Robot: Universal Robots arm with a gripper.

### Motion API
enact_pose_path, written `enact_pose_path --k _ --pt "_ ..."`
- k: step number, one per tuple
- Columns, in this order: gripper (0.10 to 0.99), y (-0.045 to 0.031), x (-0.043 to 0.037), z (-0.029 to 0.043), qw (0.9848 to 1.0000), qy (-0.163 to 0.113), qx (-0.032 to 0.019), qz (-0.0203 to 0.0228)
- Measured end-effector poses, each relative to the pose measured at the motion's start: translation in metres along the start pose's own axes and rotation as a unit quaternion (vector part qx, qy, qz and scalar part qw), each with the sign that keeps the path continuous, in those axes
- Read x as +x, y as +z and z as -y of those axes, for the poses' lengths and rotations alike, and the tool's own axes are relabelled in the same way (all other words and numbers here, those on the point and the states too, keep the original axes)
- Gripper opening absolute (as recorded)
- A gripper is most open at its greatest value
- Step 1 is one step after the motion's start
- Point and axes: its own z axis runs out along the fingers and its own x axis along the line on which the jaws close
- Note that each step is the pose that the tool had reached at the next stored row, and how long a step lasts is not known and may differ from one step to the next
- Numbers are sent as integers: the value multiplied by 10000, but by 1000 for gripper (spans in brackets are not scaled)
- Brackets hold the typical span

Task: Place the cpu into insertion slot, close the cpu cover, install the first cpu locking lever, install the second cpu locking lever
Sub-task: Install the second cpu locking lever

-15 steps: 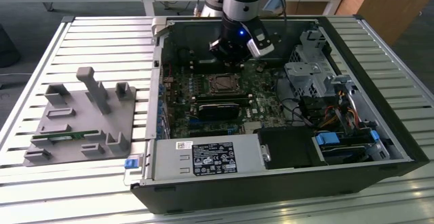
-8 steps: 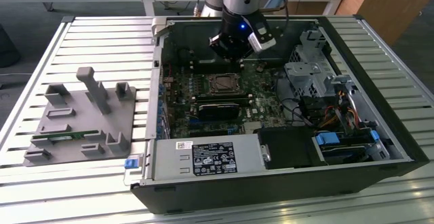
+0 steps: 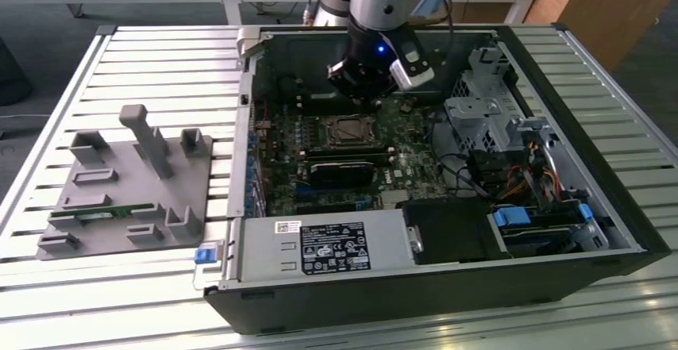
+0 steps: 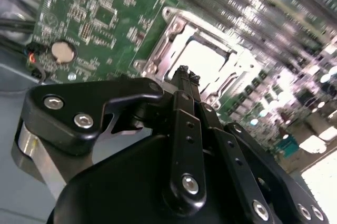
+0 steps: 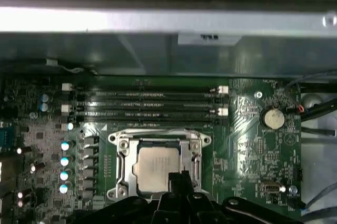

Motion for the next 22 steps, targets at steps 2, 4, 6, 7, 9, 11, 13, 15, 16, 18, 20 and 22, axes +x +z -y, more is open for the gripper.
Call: enact_pose_path --k 2,4,6,7,9,11,13,15,16,18,20,22 --pt "106 0 2 57 10000 -1 0 0" --pt "106 4 2 85 10000 -1 1 -1" --pt "106 12 2 118 10000 0 2 -4" --pt "106 18 3 154 10000 0 1 -5" --pt "106 27 7 221 10000 0 1 -6" --pt "106 35 7 286 10000 0 1 -9" --pt "106 43 8 337 10000 0 1 -11" --pt "106 52 22 360 10000 2 -1 -11" --pt "106 54 39 362 10000 0 0 -11" --pt "106 58 67 364 10000 0 0 -11" --pt "106 59 80 368 10000 0 -4 -12" --pt "106 60 80 378 9999 1 -124 -21"
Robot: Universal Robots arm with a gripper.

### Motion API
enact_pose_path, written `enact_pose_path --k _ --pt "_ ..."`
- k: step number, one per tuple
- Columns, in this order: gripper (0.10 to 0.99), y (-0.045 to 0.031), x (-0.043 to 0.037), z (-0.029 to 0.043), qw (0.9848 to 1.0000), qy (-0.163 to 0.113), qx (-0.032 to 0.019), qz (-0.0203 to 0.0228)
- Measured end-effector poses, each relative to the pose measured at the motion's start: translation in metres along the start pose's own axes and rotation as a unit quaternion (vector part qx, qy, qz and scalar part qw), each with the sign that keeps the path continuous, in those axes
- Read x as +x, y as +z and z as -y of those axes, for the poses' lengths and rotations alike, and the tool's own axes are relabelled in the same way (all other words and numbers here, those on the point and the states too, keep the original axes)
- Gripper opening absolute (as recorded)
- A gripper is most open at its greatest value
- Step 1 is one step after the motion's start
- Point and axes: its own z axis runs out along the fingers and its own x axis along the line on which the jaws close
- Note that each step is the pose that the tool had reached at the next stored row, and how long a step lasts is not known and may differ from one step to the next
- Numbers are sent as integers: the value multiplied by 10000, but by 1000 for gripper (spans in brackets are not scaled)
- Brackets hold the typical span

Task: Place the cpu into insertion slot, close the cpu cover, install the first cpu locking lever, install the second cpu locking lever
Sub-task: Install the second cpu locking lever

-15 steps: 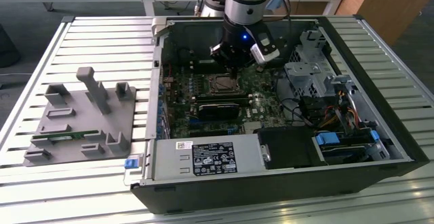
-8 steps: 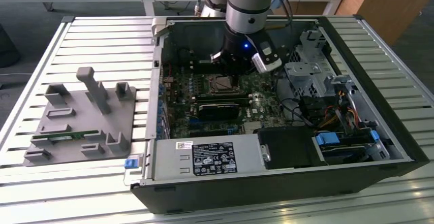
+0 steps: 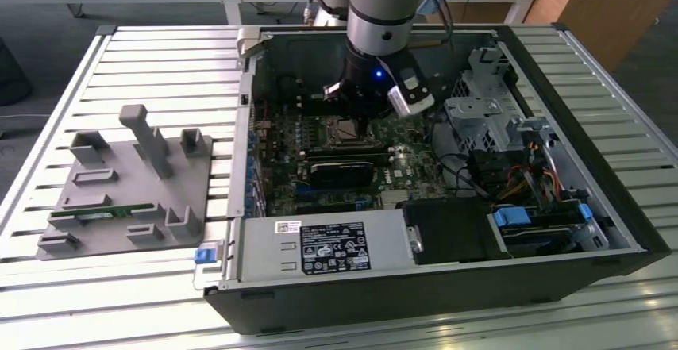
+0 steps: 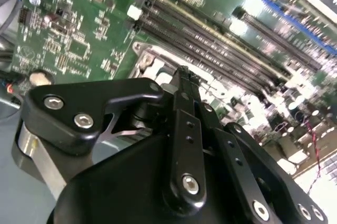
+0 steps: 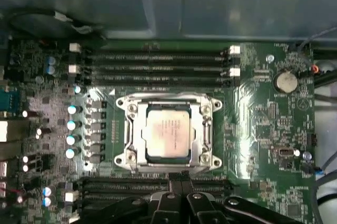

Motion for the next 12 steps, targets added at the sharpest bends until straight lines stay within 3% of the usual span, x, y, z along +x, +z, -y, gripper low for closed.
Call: enact_pose_path --k 2,3,8,12 --pt "106 0 -1 21 9999 0 -161 -7" --pt "106 -1 -1 43 9998 0 -180 -8" --pt "106 -2 7 122 9998 0 -185 -8" --pt "106 1 103 131 9998 -1 -187 -9"
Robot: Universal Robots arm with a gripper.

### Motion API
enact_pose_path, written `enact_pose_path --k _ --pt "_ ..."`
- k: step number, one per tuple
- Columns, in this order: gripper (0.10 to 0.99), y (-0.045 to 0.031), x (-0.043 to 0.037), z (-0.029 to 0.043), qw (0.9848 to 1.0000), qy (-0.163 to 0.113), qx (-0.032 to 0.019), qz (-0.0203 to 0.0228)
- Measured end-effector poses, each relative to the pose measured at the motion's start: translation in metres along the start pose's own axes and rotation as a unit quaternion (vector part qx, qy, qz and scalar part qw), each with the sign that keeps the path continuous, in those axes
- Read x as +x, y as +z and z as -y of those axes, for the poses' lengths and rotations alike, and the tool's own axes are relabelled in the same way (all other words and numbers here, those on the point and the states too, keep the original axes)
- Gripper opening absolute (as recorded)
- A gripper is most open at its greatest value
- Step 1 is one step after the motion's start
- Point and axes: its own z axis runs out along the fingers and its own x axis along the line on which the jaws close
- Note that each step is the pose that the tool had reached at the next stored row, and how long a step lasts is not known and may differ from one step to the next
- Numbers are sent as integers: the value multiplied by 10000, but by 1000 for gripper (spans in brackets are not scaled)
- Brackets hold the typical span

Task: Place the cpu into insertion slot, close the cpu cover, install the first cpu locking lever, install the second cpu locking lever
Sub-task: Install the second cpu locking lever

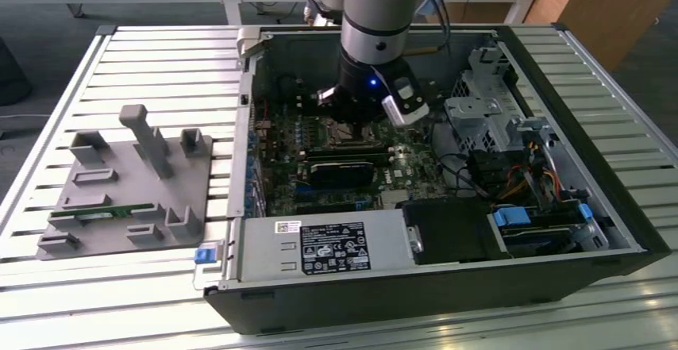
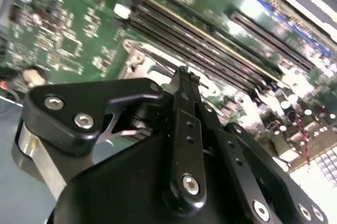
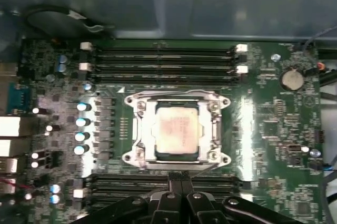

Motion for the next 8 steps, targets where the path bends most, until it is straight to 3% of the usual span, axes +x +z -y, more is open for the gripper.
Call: enact_pose_path --k 4,8 --pt "106 14 103 2 10000 1 0 0" --pt "106 69 115 9 10000 3 0 -23"
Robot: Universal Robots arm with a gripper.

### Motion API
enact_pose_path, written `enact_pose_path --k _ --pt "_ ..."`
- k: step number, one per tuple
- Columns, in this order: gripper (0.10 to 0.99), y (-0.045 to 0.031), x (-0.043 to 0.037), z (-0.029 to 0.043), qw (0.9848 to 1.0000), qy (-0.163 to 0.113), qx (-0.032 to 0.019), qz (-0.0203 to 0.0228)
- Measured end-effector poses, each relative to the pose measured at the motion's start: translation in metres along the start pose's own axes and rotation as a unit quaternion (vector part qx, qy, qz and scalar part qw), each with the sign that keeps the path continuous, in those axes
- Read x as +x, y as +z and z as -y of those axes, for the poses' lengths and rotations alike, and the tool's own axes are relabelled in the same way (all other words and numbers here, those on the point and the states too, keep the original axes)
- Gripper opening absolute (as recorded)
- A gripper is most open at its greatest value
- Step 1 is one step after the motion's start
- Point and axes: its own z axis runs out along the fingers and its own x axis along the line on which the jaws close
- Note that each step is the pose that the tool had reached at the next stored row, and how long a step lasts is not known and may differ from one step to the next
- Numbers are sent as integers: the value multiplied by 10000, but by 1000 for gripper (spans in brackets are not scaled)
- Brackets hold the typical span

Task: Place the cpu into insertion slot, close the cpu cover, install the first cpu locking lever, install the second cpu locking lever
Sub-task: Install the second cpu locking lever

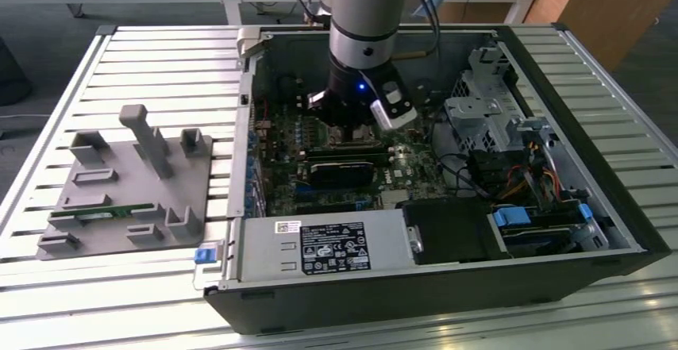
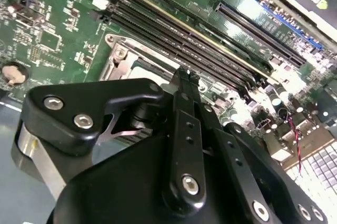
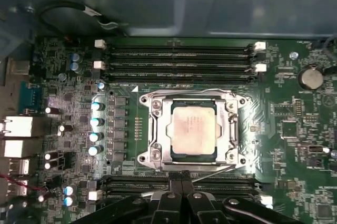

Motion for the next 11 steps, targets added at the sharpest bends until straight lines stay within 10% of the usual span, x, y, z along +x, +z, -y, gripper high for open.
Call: enact_pose_path --k 11 --pt "106 132 18 35 10000 5 -30 -45"
